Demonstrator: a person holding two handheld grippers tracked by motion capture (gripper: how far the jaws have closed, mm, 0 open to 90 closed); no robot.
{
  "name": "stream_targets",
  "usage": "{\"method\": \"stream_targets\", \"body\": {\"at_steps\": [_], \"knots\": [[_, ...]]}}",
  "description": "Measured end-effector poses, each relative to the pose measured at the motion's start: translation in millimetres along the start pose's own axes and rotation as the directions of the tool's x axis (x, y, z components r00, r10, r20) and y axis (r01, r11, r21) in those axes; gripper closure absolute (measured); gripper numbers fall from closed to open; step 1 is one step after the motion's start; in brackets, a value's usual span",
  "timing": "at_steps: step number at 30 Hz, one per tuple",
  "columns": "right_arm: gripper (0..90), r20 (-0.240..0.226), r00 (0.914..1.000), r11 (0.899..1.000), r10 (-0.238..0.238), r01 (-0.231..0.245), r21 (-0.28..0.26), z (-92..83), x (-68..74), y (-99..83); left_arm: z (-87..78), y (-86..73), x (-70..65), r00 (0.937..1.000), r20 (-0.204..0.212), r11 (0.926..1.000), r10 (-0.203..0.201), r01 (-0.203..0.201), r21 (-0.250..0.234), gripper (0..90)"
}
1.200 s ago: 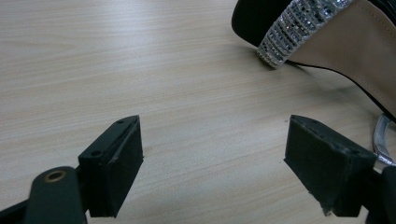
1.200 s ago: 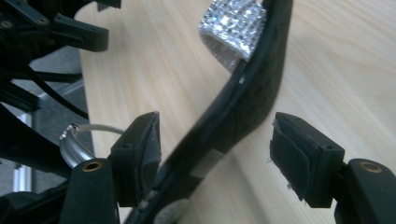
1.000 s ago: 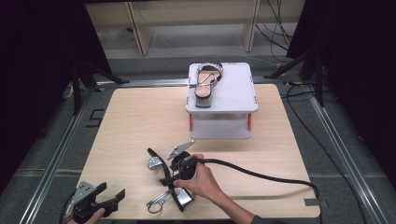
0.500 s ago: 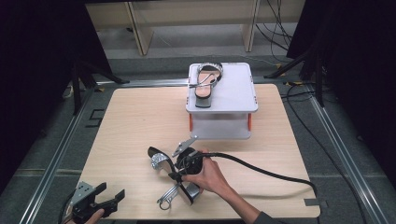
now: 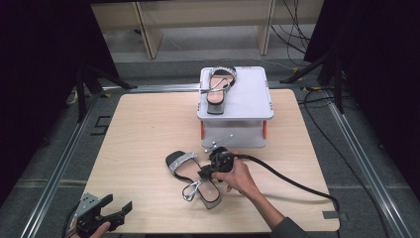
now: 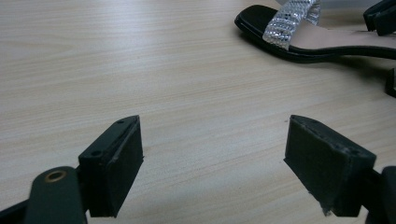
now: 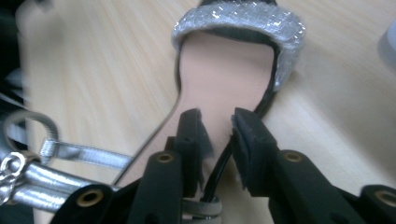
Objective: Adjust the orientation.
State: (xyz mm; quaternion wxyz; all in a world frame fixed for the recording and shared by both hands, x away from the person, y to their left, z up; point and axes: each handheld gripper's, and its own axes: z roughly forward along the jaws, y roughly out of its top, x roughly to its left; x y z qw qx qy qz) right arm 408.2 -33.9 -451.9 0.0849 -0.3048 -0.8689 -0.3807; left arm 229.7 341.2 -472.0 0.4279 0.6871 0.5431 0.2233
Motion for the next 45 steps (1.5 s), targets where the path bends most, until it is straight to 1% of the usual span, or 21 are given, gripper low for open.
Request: {"method": "stream_targets", "body": {"at_steps": [1,2,5,6,9,11,12,14,16,17,19,21,24,26,27,29,38,41,43,44,45], "knots": [[73.2,-0.029,0.9995,1.0,0.012,-0.012,0.007,-1.9,-2.3,-0.1,0.3,0.2,0.2,1.0,0.003,1.0,0.0,0.0,-0.001,18.7],[69.5,0.014,0.9998,1.0,-0.012,0.012,0.002,-9.5,-1.0,2.6,0.3,0.2,0.4,1.0,0.003,1.0,0.002,-0.002,0.003,18.7],[66.5,0.035,0.9991,0.999,-0.026,0.027,-0.02,-21.8,0.6,6.1,-0.5,-0.1,0.1,1.0,0.002,1.0,0.003,-0.003,-0.001,18.7],[63.8,0.095,0.9942,0.999,-0.049,0.051,-0.013,-35.6,5.9,6.8,-0.5,0.1,0.7,1.0,0.002,1.0,0.004,-0.004,0.0,18.7],[62.3,0.141,0.9846,0.994,-0.104,0.106,-0.006,-48.0,9.1,4.1,-0.4,-0.1,0.5,1.0,0.002,1.0,0.002,-0.002,0.0,18.6],[62.1,0.15,0.9815,0.993,-0.119,0.12,0.001,-58.1,12.5,-1.3,-1.0,0.1,0.1,1.0,0.005,0.9999,0.001,-0.001,-0.014,18.7],[62.1,0.15,0.9759,0.987,-0.159,0.159,0.01,-62.6,14.9,-6.9,-1.6,0.6,0.0,1.0,-0.002,1.0,0.003,-0.003,-0.005,18.7],[61.8,0.155,0.9736,0.986,-0.168,0.167,0.022,-63.9,16.7,-9.7,-0.8,0.2,0.6,1.0,0.002,1.0,0.009,-0.009,-0.001,18.7],[61.3,0.151,0.9669,0.978,-0.206,0.199,0.058,-61.0,21.9,-15.2,-0.7,0.6,0.2,1.0,0.005,0.9999,0.003,-0.003,-0.014,18.7],[61.6,0.141,0.9718,0.981,-0.19,0.182,0.065,-60.0,24.6,-16.4,-0.7,0.6,0.2,1.0,0.005,0.9999,0.003,-0.003,-0.014,18.7],[62.0,0.123,0.9729,0.98,-0.196,0.188,0.07,-55.4,25.3,-17.3,-0.2,0.4,0.3,1.0,0.002,1.0,0.005,-0.005,-0.002,18.7],[62.1,0.132,0.9705,0.978,-0.201,0.192,0.077,-51.5,23.9,-17.7,-1.2,0.5,0.0,0.9999,-0.007,0.9999,0.011,-0.011,0.004,18.7],[62.6,0.104,0.978,0.982,-0.181,0.173,0.075,-45.2,24.1,-17.8,0.3,0.6,0.1,1.0,-0.001,1.0,0.001,-0.001,-0.002,18.7],[62.9,0.096,0.9789,0.983,-0.18,0.174,0.065,-41.3,22.9,-17.5,1.0,0.9,0.1,1.0,-0.001,1.0,0.003,-0.002,0.001,18.7],[63.2,0.093,0.9847,0.987,-0.147,0.14,0.075,-39.8,23.4,-17.5,1.0,0.9,0.1,1.0,-0.001,1.0,0.003,-0.002,0.001,18.7],[63.6,0.097,0.982,0.985,-0.162,0.156,0.073,-35.7,19.8,-16.5,0.9,0.9,0.7,1.0,-0.005,1.0,0.002,-0.002,0.001,18.6],[71.4,0.131,0.9812,0.989,-0.142,0.136,0.054,-27.1,11.2,-12.9,0.7,1.5,0.3,0.9999,-0.013,0.9999,0.001,0.0,0.016,18.7],[71.9,0.141,0.9776,0.987,-0.157,0.152,0.044,-24.8,9.2,-12.2,0.8,1.4,0.2,0.9999,-0.012,0.9998,0.0,0.0,0.018,18.7],[71.7,0.137,0.9828,0.991,-0.123,0.116,0.06,-22.5,9.3,-12.6,0.9,1.3,0.0,0.9999,-0.01,0.9998,0.004,-0.004,0.019,18.6],[71.2,0.122,0.9812,0.988,-0.149,0.143,0.062,-20.4,6.4,-12.6,0.9,1.3,0.1,1.0,-0.009,0.9998,0.003,-0.003,0.018,18.6],[70.3,0.107,0.9848,0.99,-0.136,0.131,0.06,-20.6,7.2,-12.3,0.8,1.3,0.2,0.9999,-0.011,0.9998,0.001,-0.001,0.019,18.6]]}}
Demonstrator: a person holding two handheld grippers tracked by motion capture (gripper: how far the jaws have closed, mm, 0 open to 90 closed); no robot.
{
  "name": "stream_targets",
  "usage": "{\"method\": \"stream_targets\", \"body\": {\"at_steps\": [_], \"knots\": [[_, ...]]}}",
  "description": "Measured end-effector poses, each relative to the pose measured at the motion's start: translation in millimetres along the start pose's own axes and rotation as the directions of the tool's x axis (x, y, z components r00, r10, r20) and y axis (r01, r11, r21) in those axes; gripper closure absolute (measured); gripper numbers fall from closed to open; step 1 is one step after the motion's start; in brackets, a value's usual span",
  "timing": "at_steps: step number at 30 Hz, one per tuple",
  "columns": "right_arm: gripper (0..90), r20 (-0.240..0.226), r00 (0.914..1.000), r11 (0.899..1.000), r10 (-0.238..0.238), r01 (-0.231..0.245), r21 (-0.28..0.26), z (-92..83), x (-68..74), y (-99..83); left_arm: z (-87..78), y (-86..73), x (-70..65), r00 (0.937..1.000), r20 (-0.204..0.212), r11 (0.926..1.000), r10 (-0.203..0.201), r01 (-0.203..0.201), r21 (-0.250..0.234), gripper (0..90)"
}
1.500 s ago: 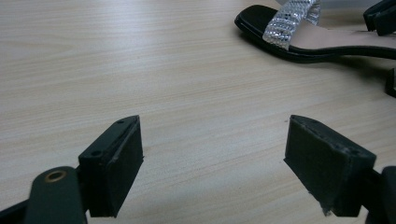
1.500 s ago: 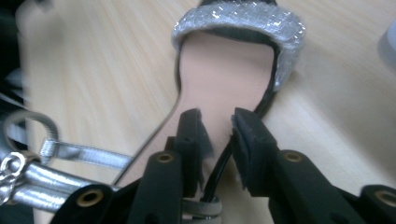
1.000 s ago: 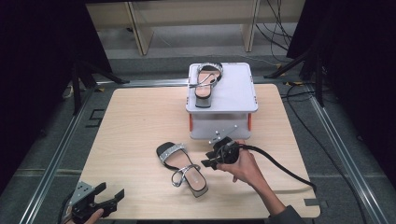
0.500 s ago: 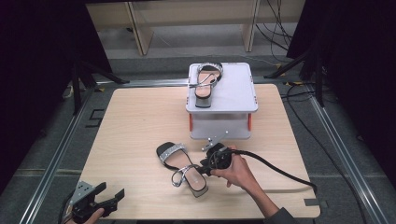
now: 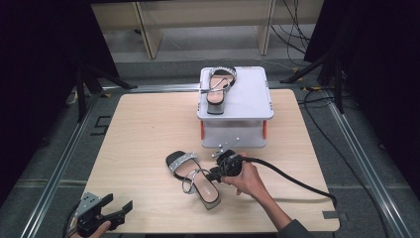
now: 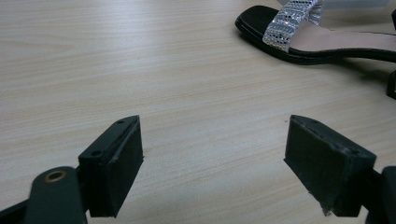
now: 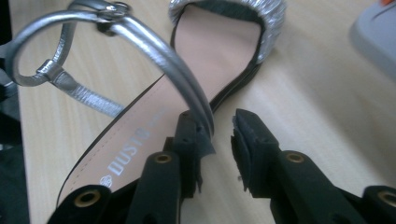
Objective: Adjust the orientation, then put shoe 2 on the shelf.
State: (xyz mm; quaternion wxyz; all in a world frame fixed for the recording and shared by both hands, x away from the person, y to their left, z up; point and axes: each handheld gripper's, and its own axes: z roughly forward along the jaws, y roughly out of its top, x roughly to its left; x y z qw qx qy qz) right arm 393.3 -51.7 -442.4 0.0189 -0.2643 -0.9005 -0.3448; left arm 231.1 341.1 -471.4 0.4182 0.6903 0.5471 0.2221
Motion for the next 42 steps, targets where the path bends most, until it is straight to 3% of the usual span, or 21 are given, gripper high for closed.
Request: {"method": "stream_targets", "body": {"at_steps": [7,9,11,18,20,22,23,27,32,34,38,41,42], "knots": [[68.3,-0.003,1.0,1.0,0.0,0.0,0.016,0.9,-4.3,1.7,0.2,-0.3,-0.1,1.0,-0.001,1.0,-0.002,0.002,0.0,18.6],[68.7,0.016,0.9989,0.999,-0.045,0.044,0.032,0.7,0.2,7.6,-0.2,0.1,0.0,1.0,-0.001,1.0,-0.005,0.005,-0.004,18.6],[69.9,-0.016,0.9985,0.998,-0.052,0.053,0.035,2.4,3.5,11.1,0.2,-0.7,-0.4,1.0,0.005,1.0,0.003,-0.003,-0.007,18.6],[74.8,-0.031,0.998,0.997,-0.055,0.057,0.059,3.3,4.3,13.5,-0.8,-1.5,0.2,0.9998,0.017,0.9998,-0.001,0.001,-0.022,18.6],[77.2,0.0,0.998,0.995,-0.063,0.063,0.072,0.7,3.2,13.5,-0.7,-1.3,0.3,0.9999,0.014,0.9997,-0.006,0.006,-0.023,18.6],[77.4,0.001,0.9977,0.995,-0.068,0.067,0.078,0.0,2.4,12.8,-0.8,-1.4,0.3,0.9999,0.012,0.9998,-0.006,0.006,-0.021,18.6],[77.7,-0.026,0.9977,0.995,-0.062,0.064,0.078,0.2,-0.5,10.7,-1.1,-1.6,0.3,0.9999,0.011,0.9997,-0.006,0.006,-0.023,18.6],[76.7,-0.04,0.9984,0.996,-0.04,0.043,0.084,0.9,-3.1,10.3,-0.8,-1.5,0.2,0.9999,0.01,0.9998,-0.005,0.005,-0.021,18.7],[77.3,-0.051,0.997,0.995,-0.058,0.062,0.079,1.9,-7.3,10.3,-1.7,-1.8,1.1,1.0,0.008,0.9997,-0.006,0.006,-0.022,18.6],[77.3,-0.074,0.9966,0.992,-0.034,0.043,0.12,-3.1,-6.3,9.9,-2.7,-1.9,1.2,1.0,0.001,1.0,0.005,-0.005,-0.008,18.6],[77.0,-0.088,0.9959,0.992,-0.021,0.031,0.12,-2.0,-8.3,7.7,-2.5,-1.6,1.2,0.9999,-0.005,0.9999,0.009,-0.009,0.005,18.6],[77.7,-0.115,0.9931,0.995,-0.023,0.035,0.096,0.3,-13.7,7.7,-1.2,-2.4,0.1,0.9999,0.008,0.9997,-0.007,0.007,-0.021,18.6],[77.7,-0.122,0.9925,0.995,-0.015,0.027,0.1,0.0,-13.6,7.9,-3.9,-1.3,2.0,0.9998,-0.007,0.9998,0.016,-0.016,0.013,18.6]]}}
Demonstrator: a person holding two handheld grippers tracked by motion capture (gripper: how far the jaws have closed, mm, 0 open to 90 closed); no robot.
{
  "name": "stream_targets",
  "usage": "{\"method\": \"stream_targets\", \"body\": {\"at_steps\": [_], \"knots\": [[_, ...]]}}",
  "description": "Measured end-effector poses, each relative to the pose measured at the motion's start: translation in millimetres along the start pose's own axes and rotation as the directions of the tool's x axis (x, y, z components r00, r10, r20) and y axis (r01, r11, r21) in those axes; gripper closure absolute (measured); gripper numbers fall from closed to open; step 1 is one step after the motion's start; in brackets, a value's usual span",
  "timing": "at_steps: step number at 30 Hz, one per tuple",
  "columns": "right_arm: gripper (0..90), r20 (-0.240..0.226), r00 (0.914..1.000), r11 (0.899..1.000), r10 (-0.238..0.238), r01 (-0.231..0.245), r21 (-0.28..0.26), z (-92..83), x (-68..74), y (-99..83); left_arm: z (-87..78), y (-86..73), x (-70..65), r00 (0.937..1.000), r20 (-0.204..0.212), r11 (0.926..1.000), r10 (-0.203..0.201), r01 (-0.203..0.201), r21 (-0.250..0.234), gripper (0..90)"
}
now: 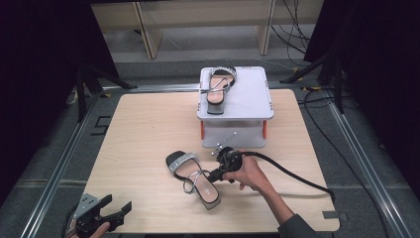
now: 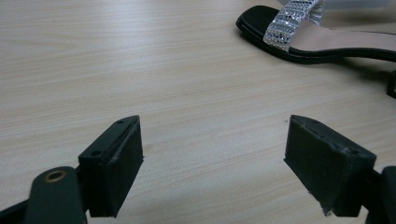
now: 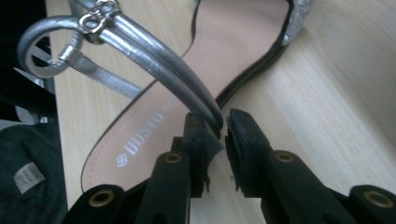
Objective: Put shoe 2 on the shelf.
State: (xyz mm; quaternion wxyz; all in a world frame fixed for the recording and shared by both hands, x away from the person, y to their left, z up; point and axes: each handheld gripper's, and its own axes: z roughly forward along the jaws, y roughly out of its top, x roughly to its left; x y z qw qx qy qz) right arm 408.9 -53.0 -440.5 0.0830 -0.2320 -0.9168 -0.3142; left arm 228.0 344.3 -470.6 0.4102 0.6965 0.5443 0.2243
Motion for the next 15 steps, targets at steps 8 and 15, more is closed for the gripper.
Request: {"method": "stream_targets", "body": {"at_steps": [8,15], "knots": [[84.4,-0.003,0.9994,0.999,-0.036,0.036,0.031,0.3,0.4,2.4,3.2,-1.6,-1.1,0.9997,0.013,0.9995,-0.02,0.02,-0.026,18.7],[86.8,0.043,0.9935,0.993,-0.105,0.103,0.056,-10.0,11.4,18.3,1.8,-1.2,-1.7,0.9998,0.001,0.9997,-0.021,0.021,-0.015,18.7]]}}
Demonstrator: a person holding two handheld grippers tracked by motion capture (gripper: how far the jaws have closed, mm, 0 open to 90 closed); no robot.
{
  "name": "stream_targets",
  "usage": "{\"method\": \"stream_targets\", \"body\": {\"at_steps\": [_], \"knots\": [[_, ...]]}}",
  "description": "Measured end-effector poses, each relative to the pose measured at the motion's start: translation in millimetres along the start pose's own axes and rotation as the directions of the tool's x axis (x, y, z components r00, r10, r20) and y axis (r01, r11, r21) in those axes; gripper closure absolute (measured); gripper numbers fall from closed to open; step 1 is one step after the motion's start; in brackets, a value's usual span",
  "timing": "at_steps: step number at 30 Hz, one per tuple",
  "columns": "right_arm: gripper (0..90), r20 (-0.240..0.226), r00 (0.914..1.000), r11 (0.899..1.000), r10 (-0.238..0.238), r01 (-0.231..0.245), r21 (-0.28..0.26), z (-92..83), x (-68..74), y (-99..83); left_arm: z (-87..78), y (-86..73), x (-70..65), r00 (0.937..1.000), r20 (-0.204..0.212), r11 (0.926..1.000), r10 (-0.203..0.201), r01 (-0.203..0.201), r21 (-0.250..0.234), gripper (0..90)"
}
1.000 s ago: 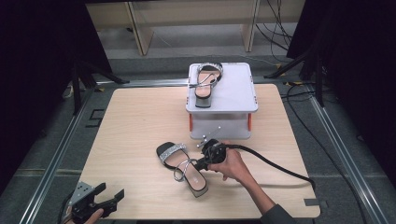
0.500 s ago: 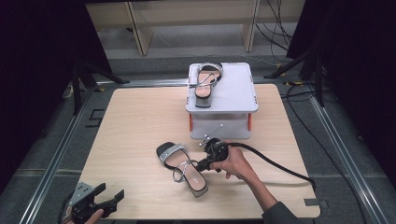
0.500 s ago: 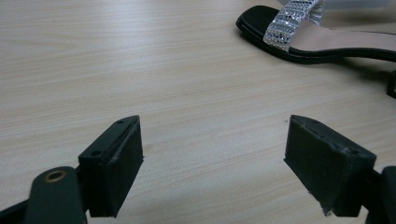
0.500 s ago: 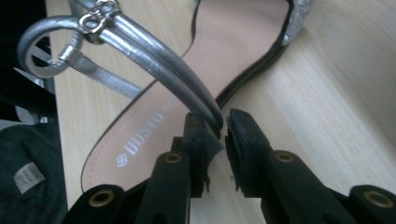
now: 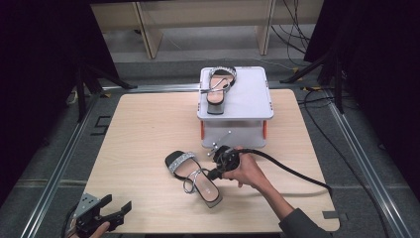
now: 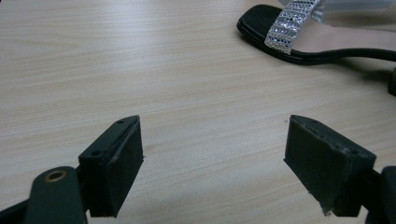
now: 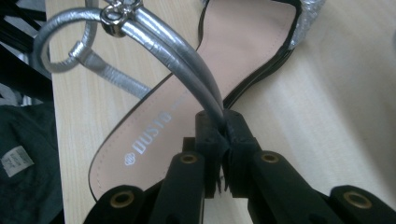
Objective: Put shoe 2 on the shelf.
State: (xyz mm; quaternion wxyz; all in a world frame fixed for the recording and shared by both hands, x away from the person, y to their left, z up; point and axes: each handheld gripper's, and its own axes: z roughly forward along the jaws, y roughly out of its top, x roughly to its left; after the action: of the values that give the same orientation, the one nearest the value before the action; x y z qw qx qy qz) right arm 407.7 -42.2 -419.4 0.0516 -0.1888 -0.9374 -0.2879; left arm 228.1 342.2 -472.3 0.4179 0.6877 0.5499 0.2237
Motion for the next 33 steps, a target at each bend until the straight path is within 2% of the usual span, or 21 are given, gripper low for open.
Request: {"method": "stream_targets", "body": {"at_steps": [2,4,7,8,9,11,12,13,14,15,16,17,19,23,24,25,27,28,30,31,33], "knots": [[86.9,0.005,1.0,1.0,-0.007,0.007,0.003,-3.5,1.2,3.6,-0.2,0.6,0.8,1.0,-0.003,1.0,-0.001,0.001,-0.002,18.7],[87.1,0.014,0.9988,0.999,-0.046,0.046,0.027,-15.7,5.1,15.8,0.2,0.2,0.8,1.0,-0.002,1.0,0.008,-0.008,0.003,18.7],[87.1,0.034,0.9979,0.998,-0.054,0.053,0.044,-26.4,8.4,24.3,-0.9,0.5,0.5,1.0,-0.002,1.0,-0.005,0.005,-0.005,18.7],[87.1,0.043,0.9976,0.998,-0.055,0.053,0.044,-32.4,10.1,28.4,0.2,0.4,1.1,1.0,0.007,0.9998,-0.005,0.005,-0.021,18.7],[87.3,0.057,0.9957,0.997,-0.073,0.07,0.04,-44.1,12.4,36.3,-0.4,0.5,0.2,1.0,-0.004,1.0,0.0,0.0,-0.004,18.8],[87.3,0.063,0.9952,0.997,-0.075,0.073,0.04,-50.0,14.3,39.6,-0.4,-0.1,0.4,1.0,0.002,1.0,0.003,-0.003,-0.004,18.7],[87.3,0.075,0.9933,0.995,-0.088,0.085,0.043,-62.1,17.3,46.3,0.7,-0.7,0.6,1.0,0.009,0.9997,-0.004,0.004,-0.023,18.7],[87.3,0.075,0.9933,0.995,-0.088,0.085,0.043,-62.1,17.3,46.3,0.5,-0.2,0.9,1.0,0.006,0.9997,-0.005,0.006,-0.023,18.7],[87.4,0.101,0.9899,0.995,-0.099,0.095,0.042,-75.7,19.2,51.6,0.0,0.6,0.6,1.0,-0.001,1.0,-0.001,0.001,-0.009,18.8],[87.4,0.101,0.9899,0.995,-0.099,0.095,0.042,-75.7,19.2,51.6,0.0,0.6,0.6,1.0,-0.001,1.0,-0.001,0.001,-0.009,18.8],[87.5,0.107,0.9892,0.995,-0.101,0.098,0.034,-89.5,20.6,55.5,-0.9,0.1,0.5,1.0,-0.004,1.0,0.0,0.0,-0.003,18.7],[87.5,0.107,0.9892,0.995,-0.101,0.098,0.034,-89.5,20.6,55.5,-0.9,0.1,0.5,1.0,-0.004,1.0,0.0,0.0,-0.003,18.7],[87.5,0.118,0.9878,0.995,-0.101,0.098,0.038,-103.7,22.6,58.3,0.5,0.3,1.7,1.0,0.007,0.9998,-0.005,0.005,-0.021,18.7],[87.6,0.16,0.9812,0.994,-0.108,0.102,0.047,-136.7,28.3,60.6,0.8,0.0,1.1,1.0,0.005,0.9999,-0.007,0.007,-0.014,18.7],[87.6,0.16,0.9812,0.994,-0.108,0.102,0.047,-136.7,28.3,60.6,0.8,0.0,1.1,1.0,0.005,0.9999,-0.007,0.007,-0.014,18.7],[87.7,0.181,0.9776,0.994,-0.107,0.102,0.035,-150.6,28.9,59.7,0.9,0.5,1.2,1.0,0.001,0.9998,-0.006,0.006,-0.018,18.7],[87.6,0.185,0.977,0.994,-0.106,0.102,0.027,-158.0,28.8,58.9,1.4,0.1,0.8,1.0,0.003,0.9999,-0.005,0.005,-0.015,18.7],[87.6,0.196,0.9757,0.995,-0.097,0.096,0.014,-172.9,30.2,56.4,0.8,-0.3,1.4,1.0,0.003,1.0,0.003,-0.003,-0.006,18.7],[87.6,0.203,0.9751,0.996,-0.09,0.09,0.005,-180.2,31.1,55.2,0.7,0.4,1.7,1.0,0.001,1.0,-0.003,0.003,-0.008,18.7],[87.6,0.218,0.9718,0.996,-0.089,0.092,-0.005,-194.9,31.8,53.9,1.5,0.3,1.7,1.0,0.002,0.9999,-0.002,0.002,-0.012,18.7],[87.7,0.229,0.9686,0.995,-0.096,0.102,-0.013,-201.4,32.4,53.6,2.3,-0.4,1.0,1.0,0.0,1.0,-0.001,0.001,-0.003,18.7]]}}
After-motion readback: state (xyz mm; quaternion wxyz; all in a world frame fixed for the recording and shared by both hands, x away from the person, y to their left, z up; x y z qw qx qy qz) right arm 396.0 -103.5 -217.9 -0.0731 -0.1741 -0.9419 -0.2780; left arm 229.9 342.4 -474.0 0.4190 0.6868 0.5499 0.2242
